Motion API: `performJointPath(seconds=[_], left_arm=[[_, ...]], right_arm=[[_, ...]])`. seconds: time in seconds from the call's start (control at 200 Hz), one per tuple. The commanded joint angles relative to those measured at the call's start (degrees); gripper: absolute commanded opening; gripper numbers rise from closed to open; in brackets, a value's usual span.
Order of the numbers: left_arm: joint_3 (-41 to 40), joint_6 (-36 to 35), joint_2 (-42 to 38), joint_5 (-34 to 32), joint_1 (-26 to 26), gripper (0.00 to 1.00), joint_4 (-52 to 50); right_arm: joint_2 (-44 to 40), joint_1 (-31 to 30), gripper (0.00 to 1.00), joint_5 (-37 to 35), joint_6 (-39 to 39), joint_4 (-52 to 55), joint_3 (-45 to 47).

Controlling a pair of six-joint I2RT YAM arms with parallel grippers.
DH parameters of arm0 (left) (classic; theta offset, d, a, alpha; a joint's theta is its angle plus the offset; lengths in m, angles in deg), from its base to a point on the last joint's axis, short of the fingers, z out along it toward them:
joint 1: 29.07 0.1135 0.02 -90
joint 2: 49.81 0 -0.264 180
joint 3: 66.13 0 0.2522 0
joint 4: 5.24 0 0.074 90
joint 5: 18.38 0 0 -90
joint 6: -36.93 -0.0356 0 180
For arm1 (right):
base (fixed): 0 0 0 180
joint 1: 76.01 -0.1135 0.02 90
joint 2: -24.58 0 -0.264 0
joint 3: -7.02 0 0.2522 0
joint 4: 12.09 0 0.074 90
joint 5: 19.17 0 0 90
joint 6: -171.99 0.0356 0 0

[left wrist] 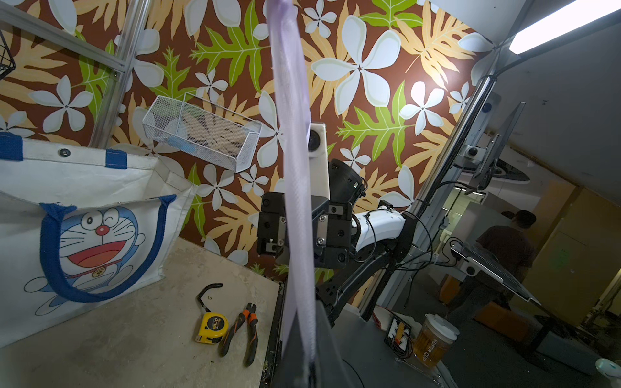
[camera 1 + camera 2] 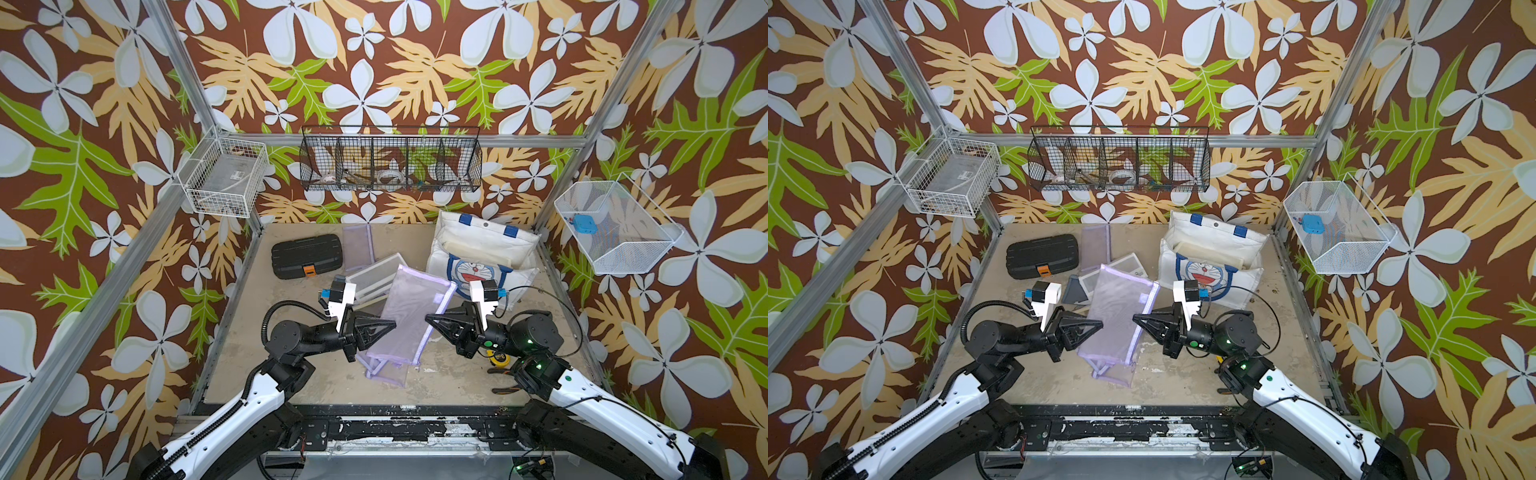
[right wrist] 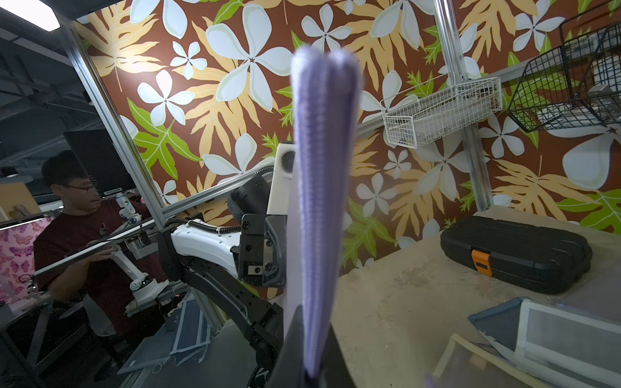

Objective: Put the pencil pouch into the canvas bag
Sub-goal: Pick up the pencil case from the pencil case, then place the pencil case in the canvas bag.

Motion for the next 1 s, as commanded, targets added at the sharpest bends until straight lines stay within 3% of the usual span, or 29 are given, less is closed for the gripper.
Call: performJointPath(seconds=[0.0, 0.065, 0.085, 0.155, 0.17, 0.185, 0.2, 0.405, 0.571, 0.726, 0.891, 0.996], left_arm=[[-0.2, 0.6, 0.2, -0.2, 0.0, 0.00, 3.0], [-0.3, 0.2, 0.1, -1.1, 0.0, 0.00, 2.7], [-0.4, 0.1, 0.1, -1.6, 0.0, 0.07, 2.5], [-0.4, -0.7, -0.1, -4.6, 0.0, 0.50, -0.1], [-0.3, -1.0, -0.3, -5.5, 0.0, 0.66, -1.2], [-0.3, -1.5, -0.4, -6.2, 0.0, 0.92, -2.1], [-0.2, -1.9, -0.4, -7.1, 0.0, 0.99, -3.1], [-0.8, -6.0, -0.4, -18.1, 0.0, 1.00, -14.7], [-1.7, -8.1, -2.5, -26.4, 0.2, 1.00, -23.0], [-3.1, -9.0, -4.4, -28.3, 0.6, 1.00, -25.8], [-8.0, -4.4, -5.3, -25.8, 0.9, 1.00, -18.5], [-9.4, -2.3, -4.3, -23.6, 0.9, 1.00, -15.2]], right_arm=[[-1.2, 0.0, 0.03, -0.6, -1.5, 0.1, -0.2], [-1.9, -0.1, 0.00, -1.3, -3.0, 2.4, -0.8], [-2.1, -0.1, 0.00, -1.7, -3.6, 3.5, -1.0], [-2.6, 0.0, 0.00, -3.7, -6.9, 9.1, -2.8], [-2.6, 0.0, 0.00, -3.8, -7.9, 10.8, -3.4], [-2.5, -0.1, 0.00, -5.7, -9.0, 12.4, -4.1], [-2.5, 0.0, 0.00, -6.8, -10.1, 14.7, -5.1], [3.0, 0.1, 0.00, -27.9, -27.7, 42.2, -20.5], [12.1, 2.5, 0.00, -51.4, -39.8, 56.1, -35.0], [17.1, 12.3, 0.00, -53.4, -47.1, 58.0, -43.5], [24.2, 16.1, 0.00, -67.5, -60.6, 55.5, -47.6], [29.3, 18.3, 0.00, -69.3, -65.9, 56.2, -48.8]])
